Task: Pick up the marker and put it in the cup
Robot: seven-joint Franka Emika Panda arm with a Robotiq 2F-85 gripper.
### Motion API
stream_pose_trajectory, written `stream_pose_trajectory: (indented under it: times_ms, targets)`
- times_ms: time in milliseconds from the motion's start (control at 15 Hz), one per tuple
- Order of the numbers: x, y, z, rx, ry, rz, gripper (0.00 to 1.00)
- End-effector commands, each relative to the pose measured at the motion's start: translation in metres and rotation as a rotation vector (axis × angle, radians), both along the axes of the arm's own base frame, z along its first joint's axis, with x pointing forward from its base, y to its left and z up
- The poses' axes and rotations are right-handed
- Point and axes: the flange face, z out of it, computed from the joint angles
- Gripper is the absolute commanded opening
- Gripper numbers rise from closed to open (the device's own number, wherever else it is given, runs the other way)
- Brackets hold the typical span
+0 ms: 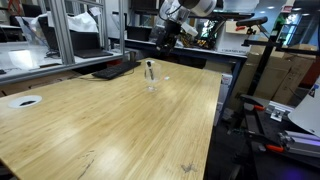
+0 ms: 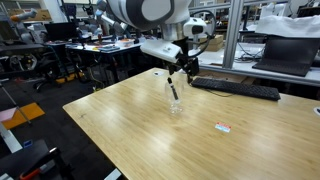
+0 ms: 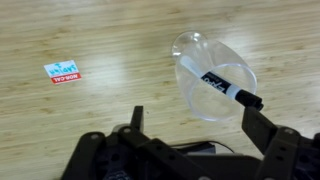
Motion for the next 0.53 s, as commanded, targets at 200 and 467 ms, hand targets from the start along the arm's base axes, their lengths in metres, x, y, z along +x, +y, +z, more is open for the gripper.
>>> stream_pose_trajectory:
  times_ms: [200,467]
  targets:
    - [0.001,-0.01,0.044,-0.006,0.124,0.027,1.0]
    - [0.0,0.002,0.065,-0.029,0.117,0.056,1.0]
